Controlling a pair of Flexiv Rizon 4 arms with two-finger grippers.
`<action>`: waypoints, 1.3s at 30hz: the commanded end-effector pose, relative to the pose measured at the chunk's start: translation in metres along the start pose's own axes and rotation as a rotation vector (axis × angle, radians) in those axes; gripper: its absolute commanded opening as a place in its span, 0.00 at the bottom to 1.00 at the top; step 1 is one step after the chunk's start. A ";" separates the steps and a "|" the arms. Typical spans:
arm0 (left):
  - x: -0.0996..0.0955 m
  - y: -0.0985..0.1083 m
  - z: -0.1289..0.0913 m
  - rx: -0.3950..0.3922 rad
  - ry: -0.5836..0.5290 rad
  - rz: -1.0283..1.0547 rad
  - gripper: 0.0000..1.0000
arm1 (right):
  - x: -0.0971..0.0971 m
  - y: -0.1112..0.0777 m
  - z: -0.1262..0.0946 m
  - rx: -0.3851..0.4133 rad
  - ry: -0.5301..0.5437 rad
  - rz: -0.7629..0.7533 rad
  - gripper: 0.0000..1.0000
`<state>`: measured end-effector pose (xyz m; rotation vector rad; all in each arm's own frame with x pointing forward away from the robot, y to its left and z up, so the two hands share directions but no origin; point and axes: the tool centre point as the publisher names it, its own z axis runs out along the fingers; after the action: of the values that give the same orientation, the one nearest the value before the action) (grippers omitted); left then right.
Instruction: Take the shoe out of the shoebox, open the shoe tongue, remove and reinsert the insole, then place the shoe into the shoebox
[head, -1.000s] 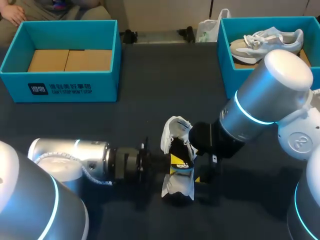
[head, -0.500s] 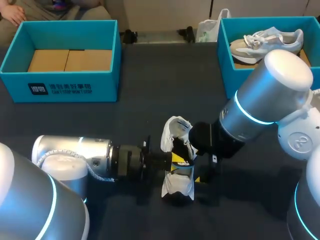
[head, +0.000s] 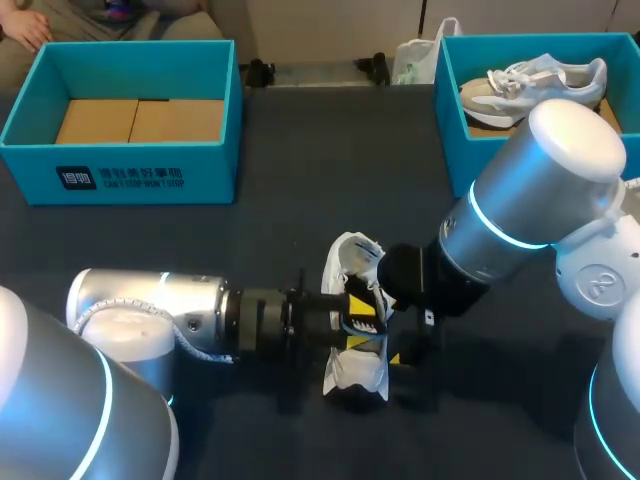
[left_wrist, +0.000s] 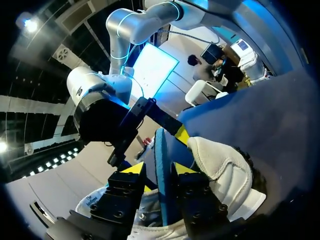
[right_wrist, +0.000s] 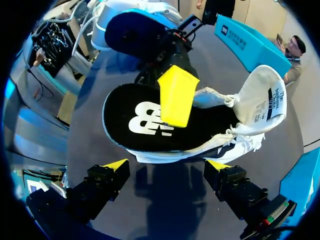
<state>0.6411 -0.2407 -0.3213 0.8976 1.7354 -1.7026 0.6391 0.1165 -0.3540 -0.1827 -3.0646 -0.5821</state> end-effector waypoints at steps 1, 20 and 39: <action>-0.001 -0.004 0.001 0.006 0.007 0.008 0.08 | 0.001 0.000 0.001 -0.001 -0.001 0.000 1.00; 0.006 0.027 0.001 -0.034 0.040 0.012 0.00 | 0.001 0.000 0.001 -0.001 -0.001 0.000 1.00; 0.002 -0.006 -0.005 -0.011 0.048 0.006 0.17 | 0.001 0.000 0.001 -0.001 -0.001 0.000 1.00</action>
<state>0.6375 -0.2348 -0.3208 0.9416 1.7602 -1.6863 0.6391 0.1165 -0.3540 -0.1827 -3.0646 -0.5822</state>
